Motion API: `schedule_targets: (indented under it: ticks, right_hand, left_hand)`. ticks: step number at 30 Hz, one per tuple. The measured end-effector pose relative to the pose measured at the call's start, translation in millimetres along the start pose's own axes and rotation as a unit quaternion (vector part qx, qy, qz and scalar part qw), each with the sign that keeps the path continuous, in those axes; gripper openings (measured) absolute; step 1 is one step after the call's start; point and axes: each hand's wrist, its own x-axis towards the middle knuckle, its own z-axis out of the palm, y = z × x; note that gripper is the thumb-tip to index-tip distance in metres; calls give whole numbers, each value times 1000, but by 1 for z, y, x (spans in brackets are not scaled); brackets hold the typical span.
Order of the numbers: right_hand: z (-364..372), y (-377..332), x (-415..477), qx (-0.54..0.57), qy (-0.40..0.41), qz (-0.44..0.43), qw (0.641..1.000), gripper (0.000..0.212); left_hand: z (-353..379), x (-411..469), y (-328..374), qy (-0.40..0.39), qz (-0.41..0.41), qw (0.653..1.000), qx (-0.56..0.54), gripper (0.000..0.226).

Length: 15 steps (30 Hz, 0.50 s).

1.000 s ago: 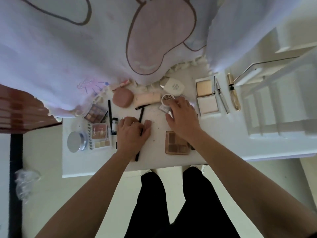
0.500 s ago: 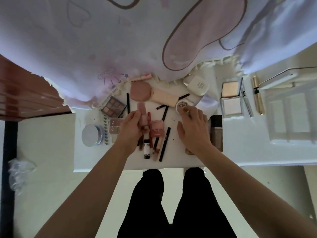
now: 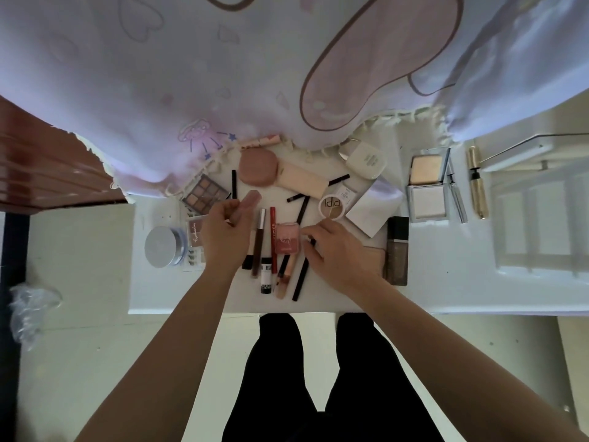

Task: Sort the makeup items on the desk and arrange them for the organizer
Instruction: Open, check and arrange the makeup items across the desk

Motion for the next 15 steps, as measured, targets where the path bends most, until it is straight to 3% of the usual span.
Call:
schedule_targets:
  ticks: [3, 6, 15]
  right_hand:
    - [2, -1, -2, 2, -5, -1, 1000, 20]
    - [0, -1, -3, 14, -16, 15, 1000, 25]
    - [3, -3, 11, 8, -6, 23, 1000, 24]
  left_hand:
    - [2, -2, -2, -32, 53, 996, 61, 23]
    - [5, -9, -8, -24, 133, 984, 117, 27]
    - [-4, -47, -43, -25, 175, 939, 294, 18]
